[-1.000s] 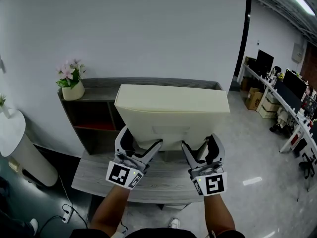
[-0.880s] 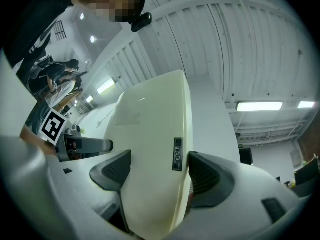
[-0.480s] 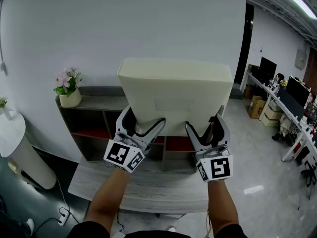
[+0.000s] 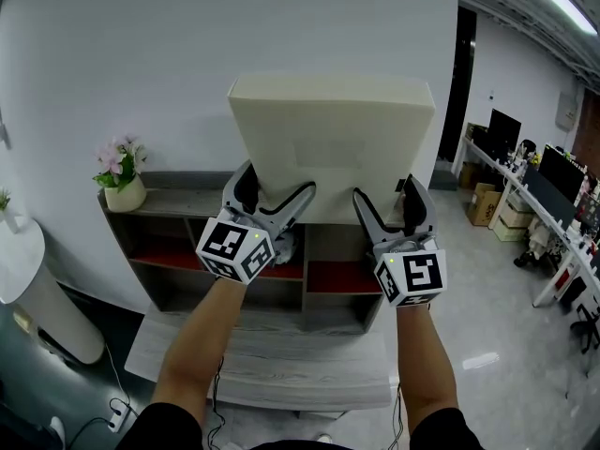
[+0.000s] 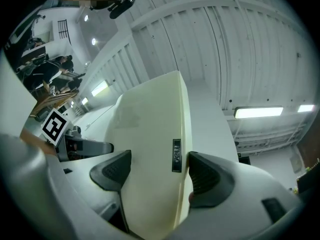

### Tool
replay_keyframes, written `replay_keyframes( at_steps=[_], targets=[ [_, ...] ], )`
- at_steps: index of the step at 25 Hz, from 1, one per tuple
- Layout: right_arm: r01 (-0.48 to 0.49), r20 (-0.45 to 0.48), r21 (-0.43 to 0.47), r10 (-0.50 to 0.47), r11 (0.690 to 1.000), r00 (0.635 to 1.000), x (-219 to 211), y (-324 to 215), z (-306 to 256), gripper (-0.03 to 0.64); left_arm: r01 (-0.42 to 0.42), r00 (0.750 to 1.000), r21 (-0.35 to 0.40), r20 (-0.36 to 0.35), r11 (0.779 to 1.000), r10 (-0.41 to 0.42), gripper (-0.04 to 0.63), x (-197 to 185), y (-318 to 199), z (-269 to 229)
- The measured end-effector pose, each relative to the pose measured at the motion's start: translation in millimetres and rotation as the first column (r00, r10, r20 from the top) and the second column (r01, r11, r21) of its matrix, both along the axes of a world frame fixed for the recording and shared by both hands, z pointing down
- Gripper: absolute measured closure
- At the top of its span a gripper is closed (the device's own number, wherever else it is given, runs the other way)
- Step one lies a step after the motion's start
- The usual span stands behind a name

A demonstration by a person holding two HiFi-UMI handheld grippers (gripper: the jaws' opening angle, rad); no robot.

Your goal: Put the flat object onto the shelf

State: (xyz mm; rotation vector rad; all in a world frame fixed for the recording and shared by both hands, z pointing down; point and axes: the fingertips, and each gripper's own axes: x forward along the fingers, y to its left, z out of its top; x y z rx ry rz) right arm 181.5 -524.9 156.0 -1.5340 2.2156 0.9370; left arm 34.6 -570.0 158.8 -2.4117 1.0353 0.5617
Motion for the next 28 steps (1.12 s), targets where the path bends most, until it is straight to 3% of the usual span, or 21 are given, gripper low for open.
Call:
replay_keyframes(
  at_steps=[9, 15, 20, 28],
  targets=[
    [0.025, 0.035, -0.039, -0.023, 0.999, 0.999, 15.7, -48.5, -15.6, 0.232, -0.052, 0.999, -0.130, -0.014, 0.990, 0.051, 0.130, 16.5, -62.8, -6.5],
    [0.033, 0.051, -0.125, -0.027, 0.992, 0.998, 25.2, -84.3, 3.0, 0.232, -0.013, 0.999, -0.142, 0.043, 0.990, 0.019, 0.130, 23.6, -88.5, 0.8],
    [0.031, 0.062, -0.178, -0.020, 0.984, 0.998, 28.7, -109.6, 15.9, 0.232, 0.012, 0.998, -0.236, 0.065, 0.972, 0.004, 0.130, 26.8, -114.2, 13.1],
    [0.003, 0.077, -0.232, 0.016, 0.973, 0.997, 31.0, -134.2, 23.8, 0.232, -0.005, 0.999, -0.303, 0.049, 0.953, 0.021, 0.129, 27.9, -141.7, 18.9]
  ],
)
